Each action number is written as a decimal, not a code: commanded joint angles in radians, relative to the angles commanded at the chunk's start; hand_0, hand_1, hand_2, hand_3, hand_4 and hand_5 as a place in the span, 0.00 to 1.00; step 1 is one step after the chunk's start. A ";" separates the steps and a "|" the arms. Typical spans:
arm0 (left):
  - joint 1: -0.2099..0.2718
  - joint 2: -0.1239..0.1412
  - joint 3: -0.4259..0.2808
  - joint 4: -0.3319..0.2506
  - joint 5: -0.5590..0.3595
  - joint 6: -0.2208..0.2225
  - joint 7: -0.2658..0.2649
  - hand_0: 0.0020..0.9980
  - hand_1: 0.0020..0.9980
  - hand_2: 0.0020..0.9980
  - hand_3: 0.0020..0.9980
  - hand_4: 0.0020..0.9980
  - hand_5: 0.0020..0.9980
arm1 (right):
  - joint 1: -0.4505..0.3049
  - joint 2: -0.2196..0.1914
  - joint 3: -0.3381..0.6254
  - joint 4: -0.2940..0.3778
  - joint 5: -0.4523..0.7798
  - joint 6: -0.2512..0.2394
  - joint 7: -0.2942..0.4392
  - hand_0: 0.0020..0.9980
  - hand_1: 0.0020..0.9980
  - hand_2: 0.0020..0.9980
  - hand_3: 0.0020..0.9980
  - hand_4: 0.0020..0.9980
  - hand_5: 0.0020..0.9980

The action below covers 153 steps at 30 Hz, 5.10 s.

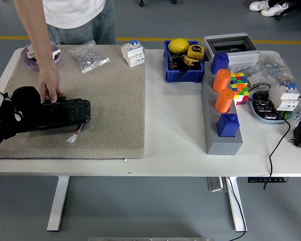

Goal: Pick the rag up,wipe the panel,place it on the desk

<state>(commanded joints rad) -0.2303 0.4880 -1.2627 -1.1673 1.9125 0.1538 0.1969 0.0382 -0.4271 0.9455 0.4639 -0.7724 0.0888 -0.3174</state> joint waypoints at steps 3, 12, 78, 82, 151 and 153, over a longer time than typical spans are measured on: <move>-0.001 -0.006 0.009 -0.011 -0.002 0.005 0.000 0.19 0.11 0.54 0.43 0.07 0.00 | 0.000 0.000 0.000 0.000 0.000 0.000 0.000 0.73 0.56 0.72 0.75 1.00 0.61; -0.007 -0.027 0.058 -0.050 -0.011 0.020 0.000 0.19 0.11 0.54 0.43 0.07 0.00 | -0.001 -0.001 0.002 0.001 -0.002 0.001 0.000 0.73 0.56 0.72 0.75 1.00 0.61; -0.027 -0.099 0.113 -0.012 0.033 0.061 0.046 0.19 0.11 0.53 0.44 0.07 0.00 | -0.005 -0.004 -0.019 0.003 0.003 0.020 -0.012 0.73 0.56 0.72 0.75 1.00 0.60; -0.014 -0.087 0.084 0.004 0.037 0.066 0.046 0.19 0.11 0.53 0.44 0.07 0.00 | -0.006 -0.003 -0.019 0.002 0.004 0.021 -0.013 0.73 0.56 0.72 0.75 1.00 0.60; -0.039 -0.093 0.211 -0.106 0.006 0.079 0.087 0.18 0.11 0.53 0.44 0.08 0.00 | -0.004 0.000 0.000 0.004 -0.003 0.020 -0.011 0.73 0.56 0.72 0.75 1.00 0.61; -0.051 -0.098 0.235 -0.110 0.001 0.077 0.090 0.18 0.11 0.53 0.44 0.08 0.00 | -0.004 -0.001 -0.001 0.004 -0.003 0.021 -0.011 0.73 0.56 0.72 0.75 1.00 0.61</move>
<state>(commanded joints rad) -0.2810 0.3904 -1.0276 -1.2768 1.9135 0.2313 0.2871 0.0338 -0.4282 0.9443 0.4676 -0.7751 0.1093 -0.3289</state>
